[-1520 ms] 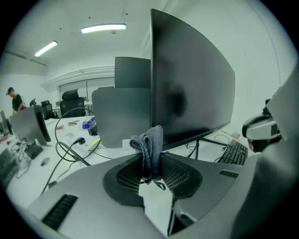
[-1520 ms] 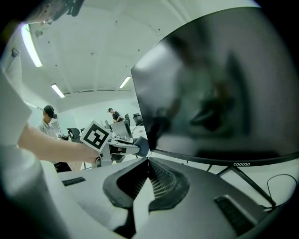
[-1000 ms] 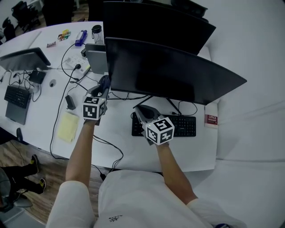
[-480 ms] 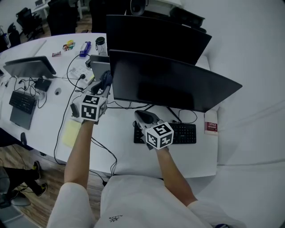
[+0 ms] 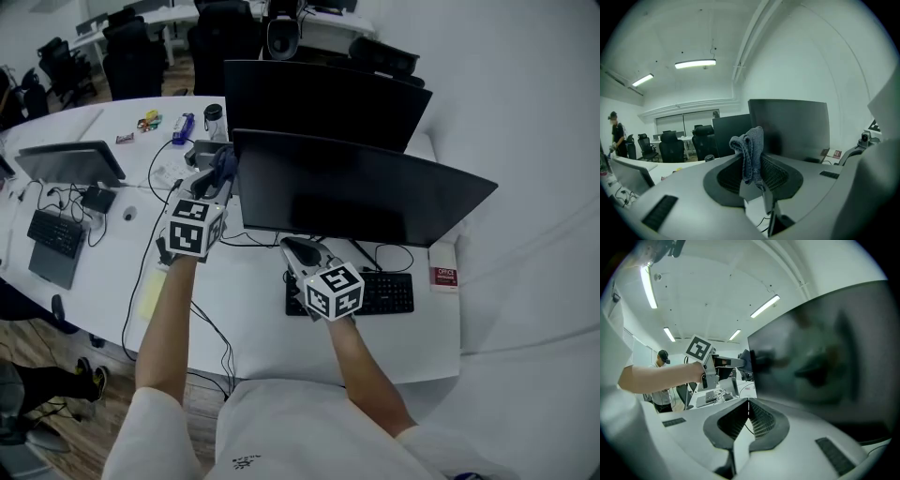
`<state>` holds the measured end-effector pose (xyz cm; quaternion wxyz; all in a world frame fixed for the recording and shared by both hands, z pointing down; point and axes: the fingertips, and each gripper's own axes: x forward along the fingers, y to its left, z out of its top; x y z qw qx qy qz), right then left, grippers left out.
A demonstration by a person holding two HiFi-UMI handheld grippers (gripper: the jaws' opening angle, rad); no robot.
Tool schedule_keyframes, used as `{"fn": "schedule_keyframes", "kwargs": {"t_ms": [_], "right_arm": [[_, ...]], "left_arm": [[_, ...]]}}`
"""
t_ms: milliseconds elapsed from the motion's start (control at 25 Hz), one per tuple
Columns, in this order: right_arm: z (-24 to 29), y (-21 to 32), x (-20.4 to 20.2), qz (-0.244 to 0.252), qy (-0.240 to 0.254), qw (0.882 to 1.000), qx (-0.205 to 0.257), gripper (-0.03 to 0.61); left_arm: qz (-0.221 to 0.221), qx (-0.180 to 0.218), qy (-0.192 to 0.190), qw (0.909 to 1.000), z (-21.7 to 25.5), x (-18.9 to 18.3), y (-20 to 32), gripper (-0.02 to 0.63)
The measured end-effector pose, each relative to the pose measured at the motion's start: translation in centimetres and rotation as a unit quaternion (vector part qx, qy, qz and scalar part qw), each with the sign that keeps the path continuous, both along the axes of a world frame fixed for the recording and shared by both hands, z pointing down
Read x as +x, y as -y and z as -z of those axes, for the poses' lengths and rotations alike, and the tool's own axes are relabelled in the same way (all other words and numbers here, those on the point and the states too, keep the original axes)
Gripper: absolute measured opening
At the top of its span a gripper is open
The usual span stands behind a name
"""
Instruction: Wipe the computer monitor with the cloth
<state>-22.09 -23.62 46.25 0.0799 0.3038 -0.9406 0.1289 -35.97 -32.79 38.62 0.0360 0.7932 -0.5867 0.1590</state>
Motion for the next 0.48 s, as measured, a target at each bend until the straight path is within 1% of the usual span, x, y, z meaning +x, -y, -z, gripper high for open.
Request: {"fn": "schedule_keyframes", "kwargs": {"t_ms": [200, 480], "right_arm": [[2.1, -0.7, -0.6, 0.004, 0.01, 1.0, 0.019, 0.02], [3.1, -1.1, -0.1, 0.003, 0.006, 0.999, 0.033, 0.02]], "left_arm": [[-0.006, 0.024, 0.015, 0.9996, 3.1, 0.0, 0.0, 0.106], [-0.007, 0.048, 0.026, 0.9985, 6.0, 0.1, 0.0, 0.106]]}}
